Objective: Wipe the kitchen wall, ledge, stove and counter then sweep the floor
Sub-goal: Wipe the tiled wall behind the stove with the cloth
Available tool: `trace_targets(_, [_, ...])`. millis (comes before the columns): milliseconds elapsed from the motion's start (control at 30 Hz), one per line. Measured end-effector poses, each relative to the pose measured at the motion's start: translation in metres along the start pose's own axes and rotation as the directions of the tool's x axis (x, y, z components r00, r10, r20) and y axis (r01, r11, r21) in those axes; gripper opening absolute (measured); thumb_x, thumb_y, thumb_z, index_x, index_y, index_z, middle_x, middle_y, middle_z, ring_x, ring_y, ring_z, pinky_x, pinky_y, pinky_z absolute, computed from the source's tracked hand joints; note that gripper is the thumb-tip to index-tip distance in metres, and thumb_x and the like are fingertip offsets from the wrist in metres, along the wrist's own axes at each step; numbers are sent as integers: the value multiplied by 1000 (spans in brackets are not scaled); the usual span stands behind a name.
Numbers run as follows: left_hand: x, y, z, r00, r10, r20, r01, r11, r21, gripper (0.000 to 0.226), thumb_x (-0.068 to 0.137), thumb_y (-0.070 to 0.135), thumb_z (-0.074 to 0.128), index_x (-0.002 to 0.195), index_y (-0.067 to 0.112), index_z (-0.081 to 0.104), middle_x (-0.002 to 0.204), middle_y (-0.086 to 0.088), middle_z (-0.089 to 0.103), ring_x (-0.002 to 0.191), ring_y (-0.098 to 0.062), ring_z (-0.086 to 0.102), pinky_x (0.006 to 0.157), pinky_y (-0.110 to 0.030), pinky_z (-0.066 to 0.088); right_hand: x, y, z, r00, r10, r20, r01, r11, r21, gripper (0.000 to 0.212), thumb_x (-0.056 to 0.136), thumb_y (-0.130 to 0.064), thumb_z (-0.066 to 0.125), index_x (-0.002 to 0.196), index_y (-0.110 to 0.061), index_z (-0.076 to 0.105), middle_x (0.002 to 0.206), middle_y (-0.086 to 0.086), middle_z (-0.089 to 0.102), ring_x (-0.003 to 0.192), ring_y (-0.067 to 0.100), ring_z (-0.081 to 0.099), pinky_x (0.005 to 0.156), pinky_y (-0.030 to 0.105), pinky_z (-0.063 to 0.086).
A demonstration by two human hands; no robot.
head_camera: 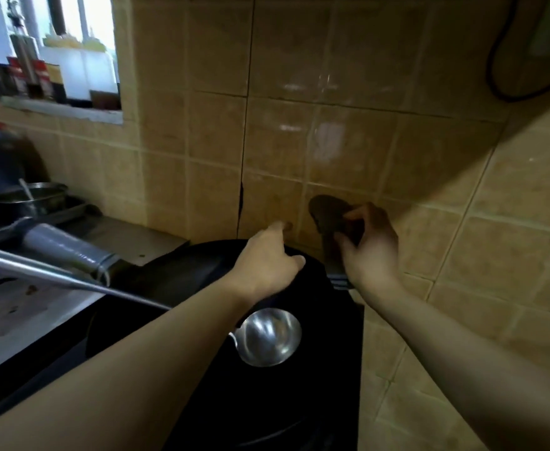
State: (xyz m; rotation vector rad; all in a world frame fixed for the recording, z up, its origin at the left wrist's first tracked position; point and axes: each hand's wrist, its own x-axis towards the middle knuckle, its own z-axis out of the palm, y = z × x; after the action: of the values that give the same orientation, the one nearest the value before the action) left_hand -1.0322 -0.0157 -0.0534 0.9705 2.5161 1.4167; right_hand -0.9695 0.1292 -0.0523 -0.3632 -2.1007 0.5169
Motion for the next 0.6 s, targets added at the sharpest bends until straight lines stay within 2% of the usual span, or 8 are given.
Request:
trace_targets(100, [23, 10, 5, 999, 37, -24, -36, 997, 76, 58, 87, 27, 64, 138, 19, 36, 125, -4, 53, 118, -23, 51, 96, -29, 42, 16, 11, 4, 999, -25, -30, 26, 999, 44, 19, 81, -1, 63, 99, -2, 56, 111, 11, 53, 94, 18, 49, 69, 13, 26])
trace_targets(233, [52, 24, 10, 997, 68, -29, -63, 985, 158, 60, 89, 22, 61, 141, 22, 30, 132, -4, 47, 119, -23, 49, 85, -23, 40, 36, 27, 12, 999, -37, -35, 38, 998, 53, 18, 81, 2, 63, 97, -4, 57, 116, 10, 52, 103, 21, 52, 73, 10, 28])
trace_targets(400, [83, 26, 9, 993, 101, -57, -87, 975, 205, 62, 88, 19, 62, 141, 26, 31, 139, -1, 43, 127, -22, 42, 97, -31, 42, 59, 42, 19, 990, -109, -95, 109, 994, -1, 16, 76, 9, 62, 89, 1, 58, 118, 13, 52, 106, 26, 55, 80, 16, 34])
trace_targets(500, [109, 28, 3, 987, 158, -27, -149, 963, 223, 64, 87, 21, 64, 142, 24, 30, 139, -2, 42, 124, -24, 46, 95, -36, 46, 80, 47, 15, 971, -170, -165, 156, 983, -95, 18, 74, 13, 62, 87, 1, 58, 122, 15, 51, 111, 27, 54, 84, 19, 37])
trace_targets(600, [130, 32, -1, 975, 224, -2, -217, 947, 236, 65, 88, 22, 63, 142, 24, 28, 141, -4, 38, 125, -25, 44, 90, -32, 44, 108, 51, 6, 950, -234, -208, 198, 963, -181, 20, 75, 12, 63, 92, 2, 59, 125, 19, 49, 113, 31, 52, 88, 26, 40])
